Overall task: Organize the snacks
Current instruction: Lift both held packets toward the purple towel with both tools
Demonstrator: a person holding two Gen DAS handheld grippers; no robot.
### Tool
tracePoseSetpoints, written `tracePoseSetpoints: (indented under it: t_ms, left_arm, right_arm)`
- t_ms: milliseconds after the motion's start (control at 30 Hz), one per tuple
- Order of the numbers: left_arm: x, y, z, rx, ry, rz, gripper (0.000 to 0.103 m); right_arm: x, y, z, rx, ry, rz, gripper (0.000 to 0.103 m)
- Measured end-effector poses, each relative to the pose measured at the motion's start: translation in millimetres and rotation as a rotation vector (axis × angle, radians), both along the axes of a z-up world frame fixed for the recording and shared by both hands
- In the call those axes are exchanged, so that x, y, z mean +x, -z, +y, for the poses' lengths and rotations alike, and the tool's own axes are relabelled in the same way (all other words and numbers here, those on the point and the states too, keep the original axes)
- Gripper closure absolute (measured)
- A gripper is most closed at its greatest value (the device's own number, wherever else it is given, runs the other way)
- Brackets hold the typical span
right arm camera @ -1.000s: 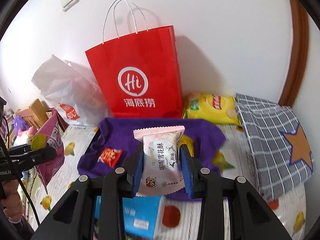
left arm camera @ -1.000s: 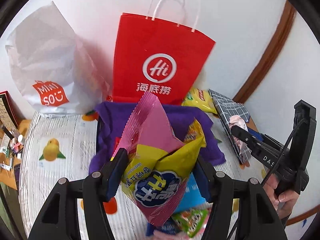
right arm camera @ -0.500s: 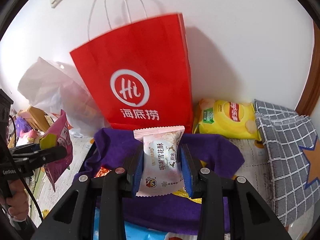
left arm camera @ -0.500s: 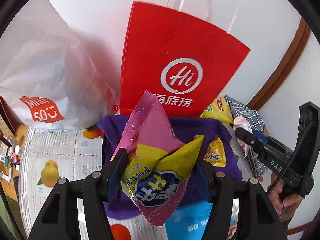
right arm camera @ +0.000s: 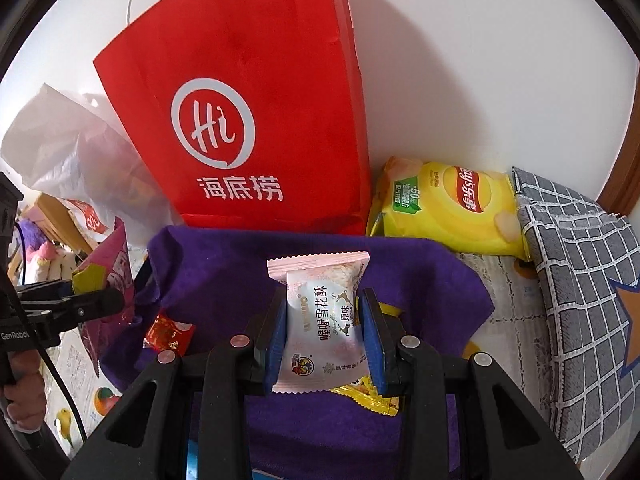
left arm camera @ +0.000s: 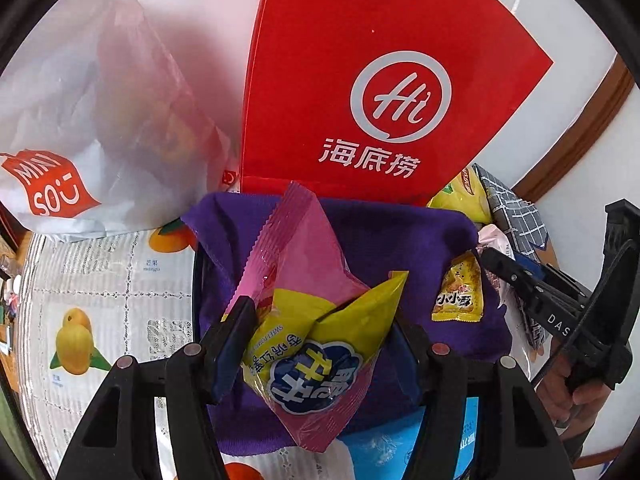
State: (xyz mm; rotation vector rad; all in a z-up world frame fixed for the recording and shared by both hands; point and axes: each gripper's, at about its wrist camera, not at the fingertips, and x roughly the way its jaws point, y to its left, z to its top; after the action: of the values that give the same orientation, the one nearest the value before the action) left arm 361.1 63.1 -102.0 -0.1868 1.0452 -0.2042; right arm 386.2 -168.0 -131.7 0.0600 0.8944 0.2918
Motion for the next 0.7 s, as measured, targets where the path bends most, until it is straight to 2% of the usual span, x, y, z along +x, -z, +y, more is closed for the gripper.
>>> tracePoseSetpoints:
  t_ms: [700]
  left_arm:
    - [7,13,2,0.011,-0.004,0.042,0.042]
  right_arm:
    - [5,17,12,-0.024,-0.042,0.039,0.068]
